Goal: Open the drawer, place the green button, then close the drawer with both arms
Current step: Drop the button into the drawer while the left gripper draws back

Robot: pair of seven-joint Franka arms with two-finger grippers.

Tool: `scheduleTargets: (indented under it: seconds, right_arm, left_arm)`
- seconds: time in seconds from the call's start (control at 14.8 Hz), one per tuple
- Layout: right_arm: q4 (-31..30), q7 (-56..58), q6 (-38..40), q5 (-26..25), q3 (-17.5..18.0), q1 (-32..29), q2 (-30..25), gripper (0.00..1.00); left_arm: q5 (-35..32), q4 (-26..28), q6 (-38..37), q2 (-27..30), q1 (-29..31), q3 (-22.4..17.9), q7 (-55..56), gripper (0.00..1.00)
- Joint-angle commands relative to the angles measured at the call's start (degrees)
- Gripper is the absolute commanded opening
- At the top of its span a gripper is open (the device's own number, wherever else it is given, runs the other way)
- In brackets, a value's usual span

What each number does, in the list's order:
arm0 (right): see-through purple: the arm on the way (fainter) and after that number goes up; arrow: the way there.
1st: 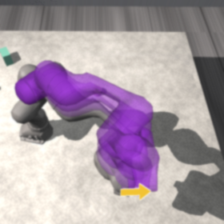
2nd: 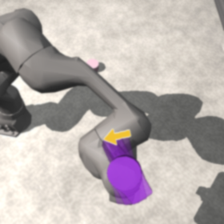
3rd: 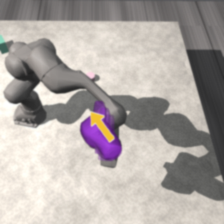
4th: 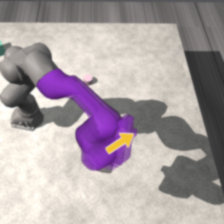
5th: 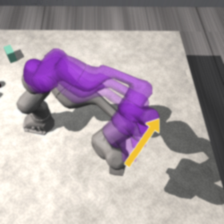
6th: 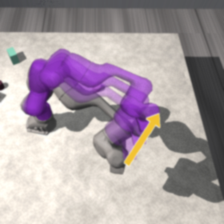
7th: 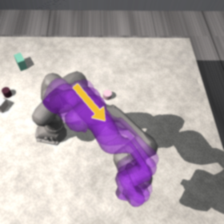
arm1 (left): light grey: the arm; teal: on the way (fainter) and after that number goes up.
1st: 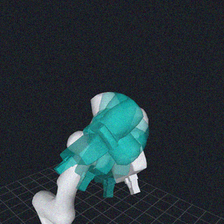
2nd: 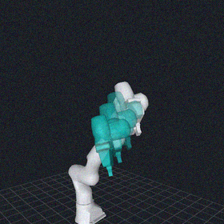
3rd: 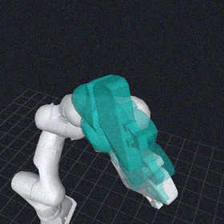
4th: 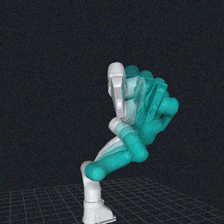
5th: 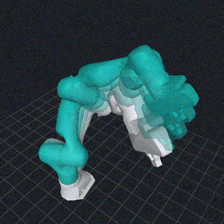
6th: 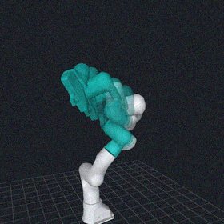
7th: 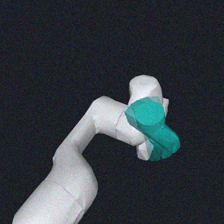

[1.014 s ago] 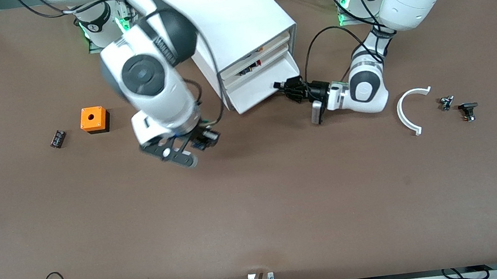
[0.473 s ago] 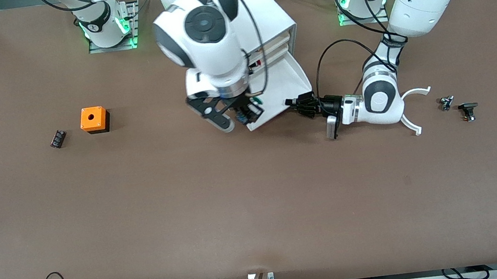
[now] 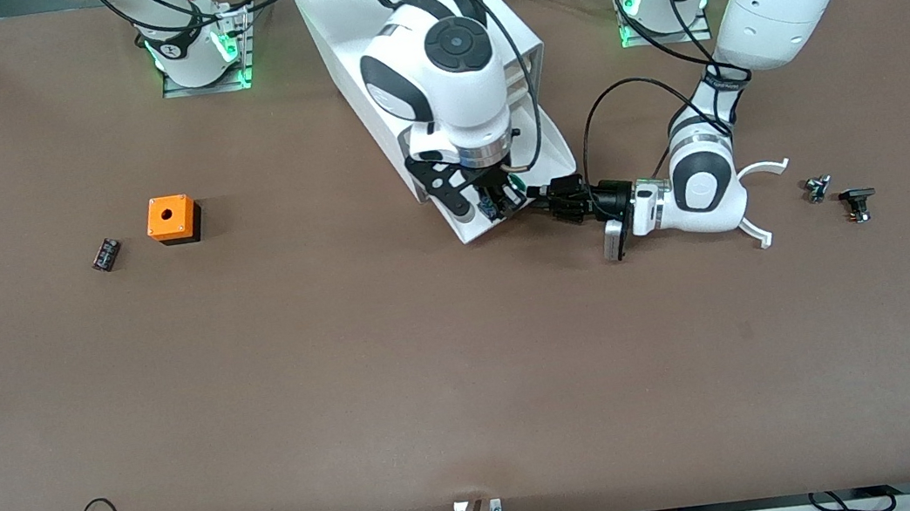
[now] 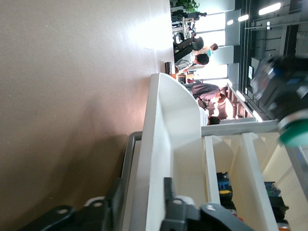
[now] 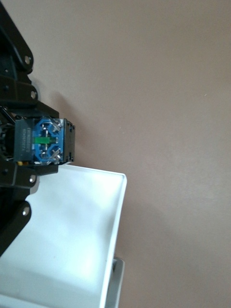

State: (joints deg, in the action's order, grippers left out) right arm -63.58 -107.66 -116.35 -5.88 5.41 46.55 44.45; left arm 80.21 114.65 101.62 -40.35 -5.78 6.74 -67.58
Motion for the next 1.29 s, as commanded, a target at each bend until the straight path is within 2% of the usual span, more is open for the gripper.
scheduleTargets:
  seconds: [0.0, 0.14, 0.41, 0.61, 0.88, 0.95, 1.01, 1.08, 1.15, 1.22]
  right_arm:
    - [1.7, -3.7, -1.1, -2.5, -0.5, 1.4, 2.1, 0.0]
    - [1.3, -5.0, -2.1, -2.9, -0.5, 1.9, 3.2, 0.0]
    - [-2.3, -6.2, -5.8, -3.1, -0.5, 2.7, 3.2, 0.0]
    - [-3.8, -8.3, -7.9, -4.4, -0.5, 3.5, 3.2, 0.0]
    - [-5.9, -12.0, -8.8, -6.8, -0.5, 4.9, 3.3, 0.0]
    - [-6.2, -12.1, -8.7, -7.0, -0.5, 5.1, 3.3, 0.05]
    - [-6.4, -12.2, -8.7, -7.0, -0.5, 5.1, 3.3, 0.28]
    - [-6.4, -12.2, -8.7, -7.0, -0.5, 5.1, 3.3, 0.61]
    - [-6.4, -12.2, -8.8, -7.3, -0.5, 5.2, 3.3, 1.0]
    - [-6.3, -12.2, -8.7, -7.5, -0.5, 5.4, 3.2, 1.0]
  left_arm:
    - [-0.1, -0.7, -1.6, 0.9, 0.6, 0.0, 3.7, 1.0]
    - [-1.7, -0.7, -2.6, 2.8, 0.9, -0.2, 7.5, 1.0]
    - [-9.1, -3.2, -2.7, 4.3, 5.1, -0.2, 14.1, 1.0]
    - [-19.8, -8.4, -3.0, 4.6, 8.8, -0.2, 21.3, 1.0]
    - [-36.8, -15.3, -2.6, 6.1, 9.6, -1.7, 32.0, 1.0]
    - [-40.6, -16.5, -2.5, 6.5, 9.6, -1.8, 34.0, 1.0]
    - [-44.0, -17.3, -2.4, 7.0, 9.6, -2.3, 37.0, 1.0]
    - [-47.8, -18.2, -2.4, 8.2, 9.6, -2.4, 41.1, 1.0]
    - [-52.5, -19.2, -2.4, 8.6, 9.3, -2.3, 44.9, 1.0]
    - [-57.0, -20.4, -2.4, 9.1, 9.3, -2.3, 48.6, 1.0]
